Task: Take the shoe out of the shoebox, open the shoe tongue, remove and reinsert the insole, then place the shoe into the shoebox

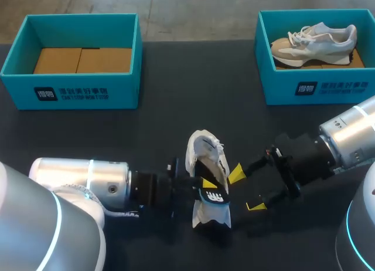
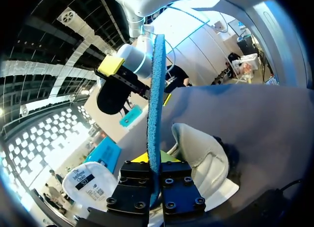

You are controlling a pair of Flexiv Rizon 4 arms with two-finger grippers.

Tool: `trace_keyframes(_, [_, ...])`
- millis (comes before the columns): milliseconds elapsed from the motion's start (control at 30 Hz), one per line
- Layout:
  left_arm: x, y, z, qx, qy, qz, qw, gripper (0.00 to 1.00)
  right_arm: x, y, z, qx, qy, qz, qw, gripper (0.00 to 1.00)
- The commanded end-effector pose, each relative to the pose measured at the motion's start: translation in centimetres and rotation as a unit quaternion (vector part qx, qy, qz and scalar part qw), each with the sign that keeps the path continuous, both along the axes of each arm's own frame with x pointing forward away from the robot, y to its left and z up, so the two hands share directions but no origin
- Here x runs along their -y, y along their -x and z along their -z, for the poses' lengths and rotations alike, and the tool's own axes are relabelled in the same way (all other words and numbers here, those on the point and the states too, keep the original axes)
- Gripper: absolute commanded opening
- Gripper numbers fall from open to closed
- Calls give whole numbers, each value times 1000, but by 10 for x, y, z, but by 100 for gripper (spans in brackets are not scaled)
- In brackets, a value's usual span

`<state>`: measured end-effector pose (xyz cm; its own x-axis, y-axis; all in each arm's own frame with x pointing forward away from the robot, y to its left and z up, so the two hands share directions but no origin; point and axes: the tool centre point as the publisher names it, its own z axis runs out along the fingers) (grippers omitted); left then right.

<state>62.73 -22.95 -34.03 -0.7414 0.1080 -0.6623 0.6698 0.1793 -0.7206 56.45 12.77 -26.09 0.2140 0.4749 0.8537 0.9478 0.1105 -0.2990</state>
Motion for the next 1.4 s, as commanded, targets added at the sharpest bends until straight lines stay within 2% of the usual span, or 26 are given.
trace_keyframes(33, [1,-7,5,5,-3,1,1000,0,-1,1,0,1,0,1,1000,100])
trace_keyframes(600, [6,-23,14,39,-29,-8,999,0,-1,1,0,1,0,1,1000,100])
trace_keyframes(1033, [5,-23,11,46,-29,-8,998,0,-1,1,0,1,0,1,1000,100])
trace_keyframes(1067, [5,-22,10,45,-27,-6,999,3,-1,1,0,1,0,1,1000,100])
trace_keyframes(1100, [4,-21,9,45,-26,-6,999,15,-1,1,0,1,0,1,1000,100])
trace_keyframes(1133, [4,-20,7,45,-25,-6,999,33,-1,1,0,1,0,1,1000,100])
trace_keyframes(1167, [4,-18,6,45,-23,-5,999,40,-1,1,0,1,0,1,1000,100])
trace_keyframes(1233, [3,-16,3,46,-19,-3,999,40,-1,1,0,1,0,1,1000,100])
trace_keyframes(1333, [2,-12,-1,48,-15,-1,999,33,-1,1,0,1,0,1,1000,100])
trace_keyframes(1400, [2,-8,-4,49,-13,1,999,33,-1,1,0,1,0,1,1000,100])
